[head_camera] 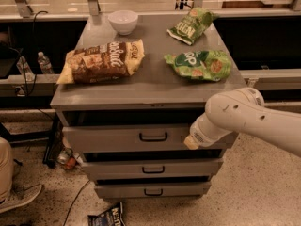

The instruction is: Close top drawer

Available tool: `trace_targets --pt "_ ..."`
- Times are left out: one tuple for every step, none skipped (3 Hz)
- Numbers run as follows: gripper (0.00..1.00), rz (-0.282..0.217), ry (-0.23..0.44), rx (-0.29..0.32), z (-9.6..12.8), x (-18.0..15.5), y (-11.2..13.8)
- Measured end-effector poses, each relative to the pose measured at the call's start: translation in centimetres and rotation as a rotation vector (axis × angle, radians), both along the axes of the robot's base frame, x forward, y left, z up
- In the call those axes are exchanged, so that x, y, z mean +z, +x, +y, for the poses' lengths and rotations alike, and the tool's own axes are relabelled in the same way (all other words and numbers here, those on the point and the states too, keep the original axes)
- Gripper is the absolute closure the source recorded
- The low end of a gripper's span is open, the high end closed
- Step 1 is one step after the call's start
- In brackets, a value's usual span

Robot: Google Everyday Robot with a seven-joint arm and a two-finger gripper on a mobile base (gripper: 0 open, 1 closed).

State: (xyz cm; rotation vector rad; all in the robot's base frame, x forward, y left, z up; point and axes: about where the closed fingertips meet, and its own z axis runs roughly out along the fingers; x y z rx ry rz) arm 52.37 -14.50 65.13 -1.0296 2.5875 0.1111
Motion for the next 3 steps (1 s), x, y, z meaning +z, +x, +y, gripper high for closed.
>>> trace_targets --pt "1.0 0.043 -0.023 -0.057 -2.8 -1.0 -0.6" --pt "1.0 0.092 -0.059 -0.153 -7.1 -1.4 -2.8" --pt "1.0 0.113 -0.094 -0.267 -11.7 -1.1 -4.8"
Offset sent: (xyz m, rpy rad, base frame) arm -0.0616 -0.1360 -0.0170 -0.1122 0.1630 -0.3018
